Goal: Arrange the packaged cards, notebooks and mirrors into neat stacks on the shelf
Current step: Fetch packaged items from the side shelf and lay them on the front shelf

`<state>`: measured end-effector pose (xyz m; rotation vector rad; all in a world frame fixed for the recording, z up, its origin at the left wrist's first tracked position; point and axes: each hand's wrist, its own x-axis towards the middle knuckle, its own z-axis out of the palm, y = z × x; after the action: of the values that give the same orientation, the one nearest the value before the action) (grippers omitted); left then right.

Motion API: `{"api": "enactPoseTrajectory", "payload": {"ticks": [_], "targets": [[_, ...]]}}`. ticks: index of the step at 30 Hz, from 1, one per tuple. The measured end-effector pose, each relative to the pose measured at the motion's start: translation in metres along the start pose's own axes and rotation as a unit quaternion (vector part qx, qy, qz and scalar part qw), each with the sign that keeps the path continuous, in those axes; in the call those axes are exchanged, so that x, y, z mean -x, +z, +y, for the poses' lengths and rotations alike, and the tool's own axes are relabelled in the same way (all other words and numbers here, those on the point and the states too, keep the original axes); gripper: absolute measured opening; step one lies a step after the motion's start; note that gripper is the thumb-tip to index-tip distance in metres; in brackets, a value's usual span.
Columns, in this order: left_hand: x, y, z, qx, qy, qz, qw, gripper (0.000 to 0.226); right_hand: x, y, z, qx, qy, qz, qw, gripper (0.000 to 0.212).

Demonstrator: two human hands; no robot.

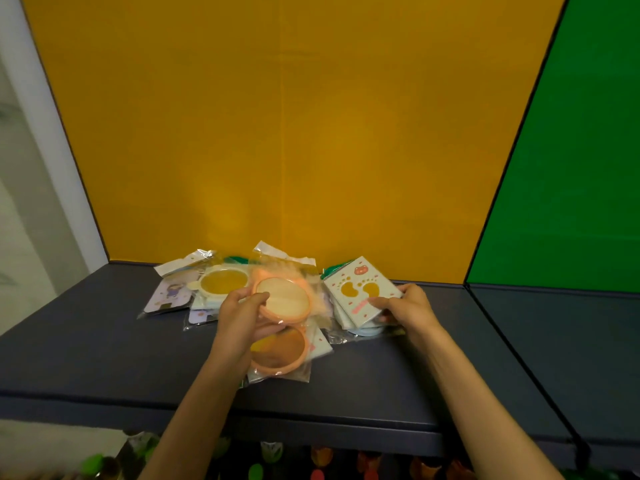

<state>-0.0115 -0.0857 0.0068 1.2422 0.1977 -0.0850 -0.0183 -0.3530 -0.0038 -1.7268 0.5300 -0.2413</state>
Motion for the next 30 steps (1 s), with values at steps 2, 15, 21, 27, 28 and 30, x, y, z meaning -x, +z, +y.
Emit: {"api": "enactPoseTrajectory", "payload": {"ticks": [2,15,21,27,28,30], "targets": [[0.002,0.004,-0.003,0.000,-0.005,-0.024,1.000,0.039,0.005,-0.008,0.004,-0.087,0.033,0.001,0.996,0.020],[0.053,0.114,-0.056,-0.061,-0.043,-0.185,0.980,0.027,0.077,-0.158,0.042,-0.234,0.015,0.109,0.966,0.044],[0.107,0.189,-0.095,-0.080,-0.041,-0.221,0.971,0.028,0.109,-0.264,0.082,-0.246,0.009,0.161,0.956,0.020],[0.173,0.277,-0.145,-0.090,-0.046,-0.241,0.965,0.023,0.135,-0.385,0.119,-0.272,0.020,0.197,0.942,0.019],[0.183,0.290,-0.152,-0.090,-0.045,-0.245,0.964,0.023,0.138,-0.402,0.125,-0.275,0.020,0.199,0.940,0.020],[0.206,0.320,-0.168,-0.088,-0.044,-0.247,0.964,0.022,0.145,-0.438,0.136,-0.273,0.020,0.191,0.943,0.019]]}}
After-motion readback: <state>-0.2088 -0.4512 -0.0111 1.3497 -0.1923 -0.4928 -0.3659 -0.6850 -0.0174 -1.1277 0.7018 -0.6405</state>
